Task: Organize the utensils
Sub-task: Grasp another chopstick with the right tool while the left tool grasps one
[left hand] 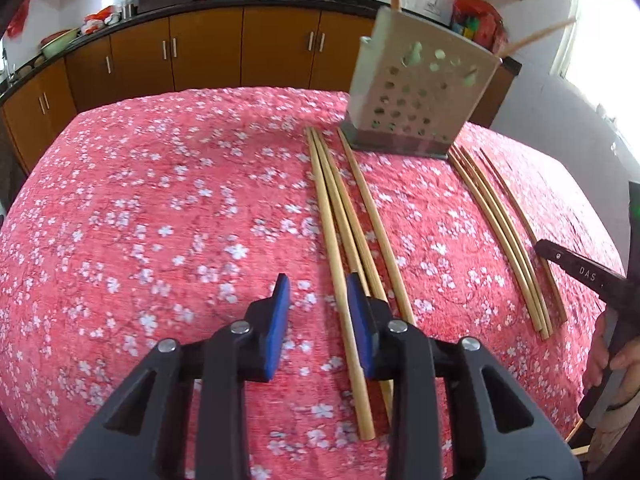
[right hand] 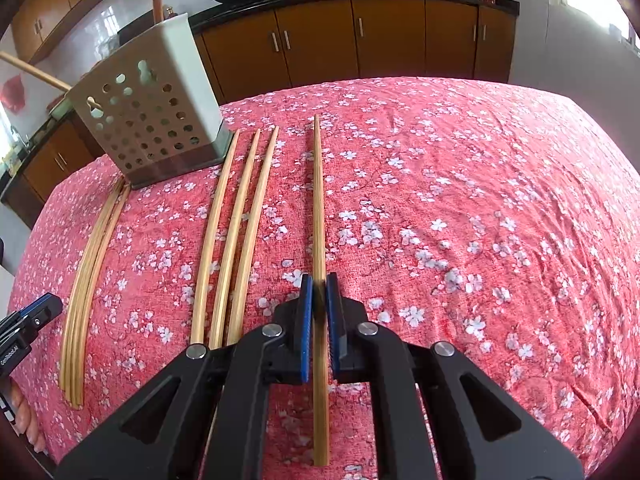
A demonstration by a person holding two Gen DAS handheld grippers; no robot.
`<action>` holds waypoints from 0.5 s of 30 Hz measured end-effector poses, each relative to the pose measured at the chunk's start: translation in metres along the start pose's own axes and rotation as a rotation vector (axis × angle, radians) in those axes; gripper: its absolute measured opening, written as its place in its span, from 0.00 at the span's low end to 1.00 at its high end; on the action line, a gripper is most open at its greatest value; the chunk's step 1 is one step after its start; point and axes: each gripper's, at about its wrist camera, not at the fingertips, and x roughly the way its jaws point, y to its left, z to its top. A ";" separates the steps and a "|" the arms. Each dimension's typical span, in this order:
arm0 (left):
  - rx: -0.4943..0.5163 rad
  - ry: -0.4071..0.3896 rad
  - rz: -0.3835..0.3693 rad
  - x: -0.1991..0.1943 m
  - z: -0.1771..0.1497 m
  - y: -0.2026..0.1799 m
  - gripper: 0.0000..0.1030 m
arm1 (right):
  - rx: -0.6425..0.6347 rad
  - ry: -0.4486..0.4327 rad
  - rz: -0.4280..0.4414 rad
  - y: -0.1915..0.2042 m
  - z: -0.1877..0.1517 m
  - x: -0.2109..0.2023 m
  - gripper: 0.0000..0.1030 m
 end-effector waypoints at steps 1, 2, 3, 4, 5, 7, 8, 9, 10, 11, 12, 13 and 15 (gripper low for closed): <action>0.003 0.005 -0.003 0.002 0.000 -0.002 0.28 | 0.000 -0.001 0.000 -0.001 0.000 -0.003 0.08; 0.011 0.011 -0.002 0.004 0.000 -0.004 0.28 | 0.001 -0.002 0.000 -0.002 -0.001 -0.004 0.08; 0.019 0.016 0.006 0.006 0.000 -0.007 0.27 | 0.002 -0.003 0.001 -0.002 -0.001 -0.004 0.08; 0.028 0.025 0.020 0.009 0.000 -0.009 0.26 | 0.002 -0.004 0.001 -0.003 -0.001 -0.006 0.08; 0.033 0.029 0.031 0.011 0.001 -0.010 0.22 | 0.000 -0.003 0.000 -0.003 -0.001 -0.006 0.08; 0.044 0.023 0.056 0.012 0.002 -0.013 0.20 | -0.010 -0.007 -0.006 -0.003 -0.002 -0.007 0.08; 0.047 0.021 0.071 0.014 0.003 -0.015 0.19 | -0.015 -0.007 -0.005 -0.003 -0.002 -0.007 0.08; 0.047 0.018 0.083 0.015 0.005 -0.015 0.17 | -0.021 -0.007 -0.002 0.000 -0.002 -0.005 0.08; 0.047 0.015 0.091 0.016 0.006 -0.015 0.15 | -0.026 -0.006 0.004 0.002 -0.002 -0.005 0.08; 0.050 0.010 0.104 0.017 0.007 -0.016 0.14 | -0.031 -0.006 0.010 0.003 -0.002 -0.005 0.08; 0.054 0.005 0.117 0.018 0.007 -0.017 0.12 | -0.034 -0.006 0.012 0.005 -0.001 -0.003 0.08; 0.057 0.002 0.123 0.018 0.008 -0.016 0.10 | -0.038 -0.009 0.010 0.007 -0.001 -0.003 0.08; 0.056 -0.003 0.130 0.018 0.008 -0.013 0.08 | -0.049 -0.013 0.006 0.009 -0.001 -0.002 0.08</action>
